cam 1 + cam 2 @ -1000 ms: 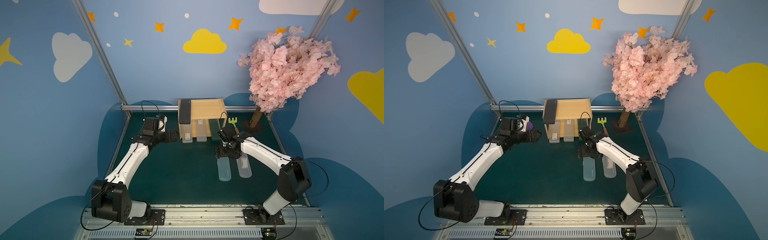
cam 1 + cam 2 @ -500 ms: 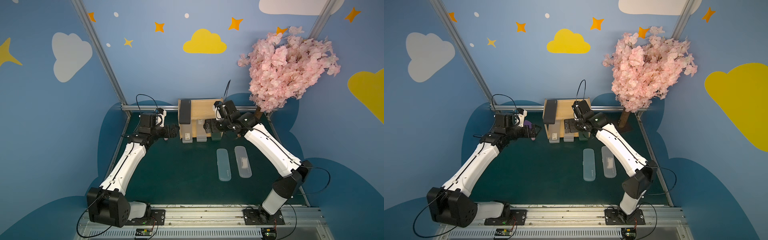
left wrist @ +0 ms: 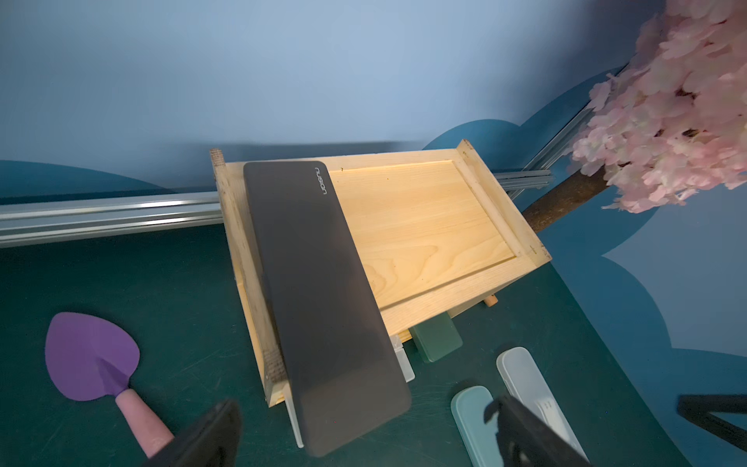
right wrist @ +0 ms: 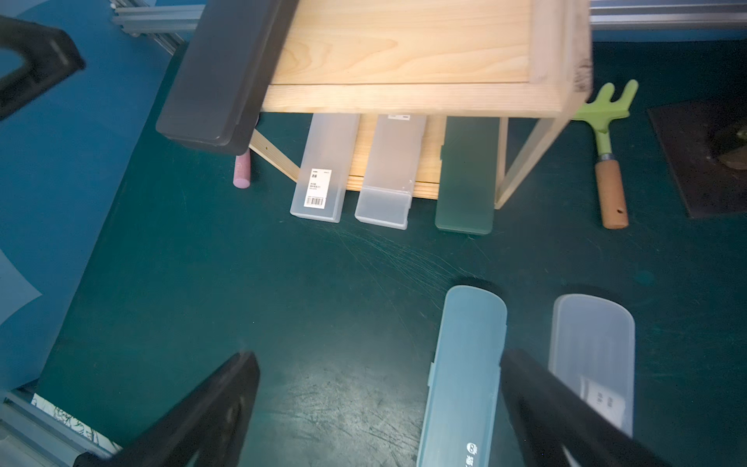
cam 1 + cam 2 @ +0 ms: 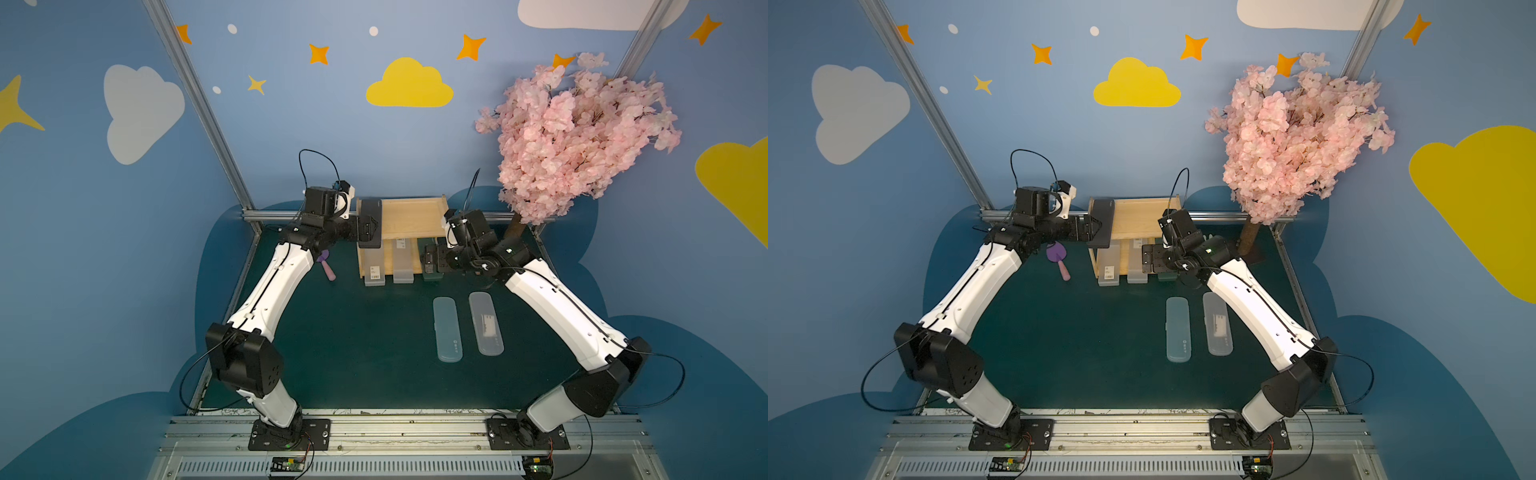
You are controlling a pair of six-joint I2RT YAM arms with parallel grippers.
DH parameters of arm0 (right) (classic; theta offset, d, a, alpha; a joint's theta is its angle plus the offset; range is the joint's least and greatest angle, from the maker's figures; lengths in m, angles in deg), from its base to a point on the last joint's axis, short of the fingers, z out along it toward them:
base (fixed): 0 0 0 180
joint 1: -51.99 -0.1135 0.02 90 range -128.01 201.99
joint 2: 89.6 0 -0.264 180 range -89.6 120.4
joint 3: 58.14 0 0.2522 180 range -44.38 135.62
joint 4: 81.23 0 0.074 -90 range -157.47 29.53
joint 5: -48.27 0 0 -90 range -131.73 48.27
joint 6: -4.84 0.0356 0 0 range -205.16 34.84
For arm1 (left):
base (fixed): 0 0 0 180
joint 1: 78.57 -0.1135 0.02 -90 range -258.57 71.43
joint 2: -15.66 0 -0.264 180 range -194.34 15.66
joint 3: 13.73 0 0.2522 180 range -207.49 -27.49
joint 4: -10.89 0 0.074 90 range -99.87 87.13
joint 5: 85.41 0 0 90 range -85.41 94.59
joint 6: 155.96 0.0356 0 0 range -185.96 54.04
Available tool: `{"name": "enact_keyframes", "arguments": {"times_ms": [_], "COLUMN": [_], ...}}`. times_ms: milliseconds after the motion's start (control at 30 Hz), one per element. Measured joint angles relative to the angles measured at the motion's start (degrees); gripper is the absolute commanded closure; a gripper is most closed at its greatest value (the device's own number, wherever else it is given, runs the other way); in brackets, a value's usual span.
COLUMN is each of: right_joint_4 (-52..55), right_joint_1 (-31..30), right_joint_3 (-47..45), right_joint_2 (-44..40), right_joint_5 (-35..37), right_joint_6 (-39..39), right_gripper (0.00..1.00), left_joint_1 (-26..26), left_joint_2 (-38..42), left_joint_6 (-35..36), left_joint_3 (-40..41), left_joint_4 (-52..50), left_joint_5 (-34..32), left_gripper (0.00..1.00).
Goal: Remove the pencil cases from the shelf
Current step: Pick up the pencil case from the shelf.
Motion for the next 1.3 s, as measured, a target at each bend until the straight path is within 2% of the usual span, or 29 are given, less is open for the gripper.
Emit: {"name": "enact_keyframes", "arguments": {"times_ms": [200, 467, 733, 1300], "right_joint_4": [-1.1, -1.8, -1.9, -2.6], "right_joint_1": [1.6, 2.5, 4.5, 7.6], "right_joint_3": [-5.5, -13.4, -16.6, -17.8], "right_joint_2": [-5.6, -7.0, -8.8, -10.1], "right_joint_5": [-0.3, -1.9, -3.3, -5.9], "right_joint_6": [0.8, 1.5, 1.9, 2.0], "right_gripper": [0.02, 0.02, 0.02, 0.02], "left_joint_1": [2.2, 3.0, 3.1, 5.2], "left_joint_2": [-10.9, -19.8, -22.9, -25.2], "left_joint_6": [1.5, 3.0, 3.7, 3.7], "left_joint_3": [-13.3, -23.5, -27.4, -31.2], "left_joint_4": [-6.1, -11.7, -13.8, -16.8], "left_joint_5": [-5.2, -10.2, -11.7, -15.1], "left_gripper": [0.0, 0.0, 0.0, 0.0]}}
